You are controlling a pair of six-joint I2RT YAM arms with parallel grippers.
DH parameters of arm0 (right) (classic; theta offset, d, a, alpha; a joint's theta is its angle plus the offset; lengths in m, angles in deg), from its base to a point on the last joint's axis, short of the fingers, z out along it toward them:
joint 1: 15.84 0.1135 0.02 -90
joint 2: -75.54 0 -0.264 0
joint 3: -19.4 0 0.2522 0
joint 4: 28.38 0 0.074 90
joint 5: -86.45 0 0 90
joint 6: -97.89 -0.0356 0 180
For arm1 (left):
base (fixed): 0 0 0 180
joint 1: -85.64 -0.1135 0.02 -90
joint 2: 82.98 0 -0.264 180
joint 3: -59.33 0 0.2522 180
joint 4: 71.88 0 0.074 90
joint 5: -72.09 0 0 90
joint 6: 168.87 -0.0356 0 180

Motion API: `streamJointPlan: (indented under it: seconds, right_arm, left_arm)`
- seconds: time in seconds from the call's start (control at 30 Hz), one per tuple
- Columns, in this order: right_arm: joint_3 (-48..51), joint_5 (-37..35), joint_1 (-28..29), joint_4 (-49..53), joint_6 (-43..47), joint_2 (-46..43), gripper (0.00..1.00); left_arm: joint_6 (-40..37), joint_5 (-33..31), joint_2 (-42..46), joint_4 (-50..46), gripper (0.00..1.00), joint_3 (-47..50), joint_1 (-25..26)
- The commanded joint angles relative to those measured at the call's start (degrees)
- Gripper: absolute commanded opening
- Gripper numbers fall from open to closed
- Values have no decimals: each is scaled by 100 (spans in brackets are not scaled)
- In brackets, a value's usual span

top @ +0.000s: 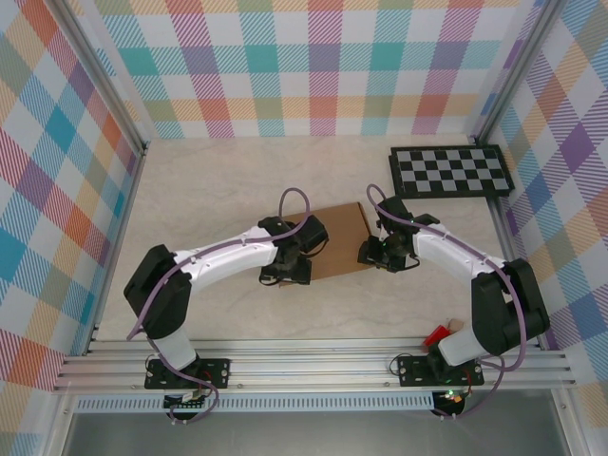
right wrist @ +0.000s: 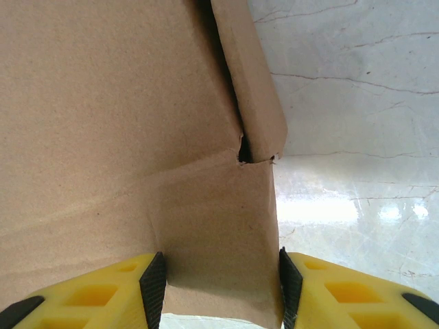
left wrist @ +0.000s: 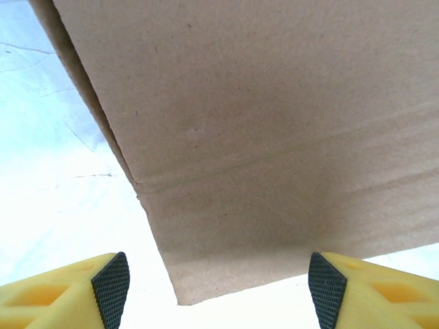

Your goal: Fold the paper box

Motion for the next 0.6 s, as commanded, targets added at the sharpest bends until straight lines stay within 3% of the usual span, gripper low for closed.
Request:
streamJointPlan:
  seconds: [0.0, 0.57]
  right_arm:
    - [-84, 87, 31, -8, 56, 96, 48]
    - [-51, 150, 36, -54, 39, 117, 48]
  left_arm:
    - [-48, 109, 80, 88, 73, 125, -121]
    - [15, 412, -390, 396, 65, -48, -137]
